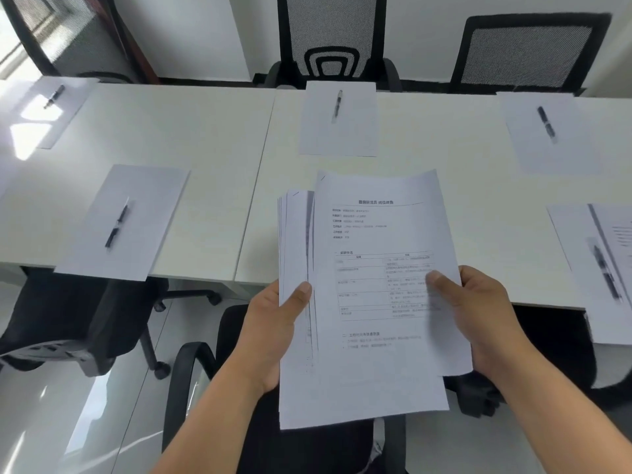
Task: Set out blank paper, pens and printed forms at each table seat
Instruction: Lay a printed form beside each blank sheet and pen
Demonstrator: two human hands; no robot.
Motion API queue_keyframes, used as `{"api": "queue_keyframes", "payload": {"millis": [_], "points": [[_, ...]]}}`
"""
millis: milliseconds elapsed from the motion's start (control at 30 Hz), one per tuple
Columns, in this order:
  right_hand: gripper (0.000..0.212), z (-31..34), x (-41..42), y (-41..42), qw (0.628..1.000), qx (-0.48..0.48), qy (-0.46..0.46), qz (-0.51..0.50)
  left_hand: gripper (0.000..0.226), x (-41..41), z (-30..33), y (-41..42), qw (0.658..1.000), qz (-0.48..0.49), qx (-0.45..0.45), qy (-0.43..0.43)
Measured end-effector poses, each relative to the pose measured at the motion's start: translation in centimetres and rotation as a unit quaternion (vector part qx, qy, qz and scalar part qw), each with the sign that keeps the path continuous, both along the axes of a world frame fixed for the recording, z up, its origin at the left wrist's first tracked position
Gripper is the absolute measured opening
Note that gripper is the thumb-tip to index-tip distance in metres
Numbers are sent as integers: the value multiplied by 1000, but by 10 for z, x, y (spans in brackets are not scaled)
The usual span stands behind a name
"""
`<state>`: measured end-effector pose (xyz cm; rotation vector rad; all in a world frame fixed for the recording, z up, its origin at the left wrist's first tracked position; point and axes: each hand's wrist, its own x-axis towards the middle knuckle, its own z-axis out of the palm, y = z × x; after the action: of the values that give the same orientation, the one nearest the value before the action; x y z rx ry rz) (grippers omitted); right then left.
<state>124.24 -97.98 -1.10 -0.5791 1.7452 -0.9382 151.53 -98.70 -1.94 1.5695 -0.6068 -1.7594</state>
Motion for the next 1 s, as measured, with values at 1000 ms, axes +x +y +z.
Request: {"api": "queue_keyframes", "payload": {"millis": [1000], "points": [[2, -84, -52, -57, 993, 30, 62, -91, 29, 77, -42, -1, 997, 56, 43, -6]]}}
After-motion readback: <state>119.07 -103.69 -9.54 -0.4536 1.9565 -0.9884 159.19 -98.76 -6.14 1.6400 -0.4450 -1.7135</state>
